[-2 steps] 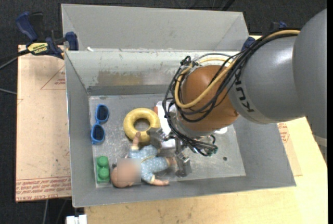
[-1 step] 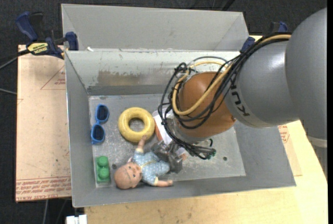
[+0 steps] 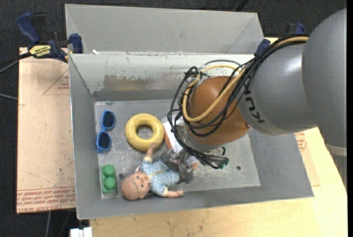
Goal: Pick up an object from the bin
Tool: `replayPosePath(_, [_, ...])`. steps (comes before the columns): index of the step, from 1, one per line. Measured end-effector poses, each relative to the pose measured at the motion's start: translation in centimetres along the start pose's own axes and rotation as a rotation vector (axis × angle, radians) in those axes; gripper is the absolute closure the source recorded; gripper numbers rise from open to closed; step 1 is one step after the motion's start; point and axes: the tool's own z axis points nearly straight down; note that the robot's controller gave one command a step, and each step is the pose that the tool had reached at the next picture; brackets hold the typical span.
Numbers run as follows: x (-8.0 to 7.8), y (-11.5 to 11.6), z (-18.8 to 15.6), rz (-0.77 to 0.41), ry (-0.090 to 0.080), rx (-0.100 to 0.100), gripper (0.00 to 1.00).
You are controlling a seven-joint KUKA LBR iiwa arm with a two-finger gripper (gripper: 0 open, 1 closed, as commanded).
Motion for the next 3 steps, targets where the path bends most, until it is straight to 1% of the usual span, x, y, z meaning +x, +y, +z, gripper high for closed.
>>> replayPosePath(1, [0.1, 0.1, -0.4, 0.001, 0.003, -0.002, 1.00])
replayPosePath(3, [0.0, 0.1, -2.7, 0.001, 0.003, -0.003, 1.00])
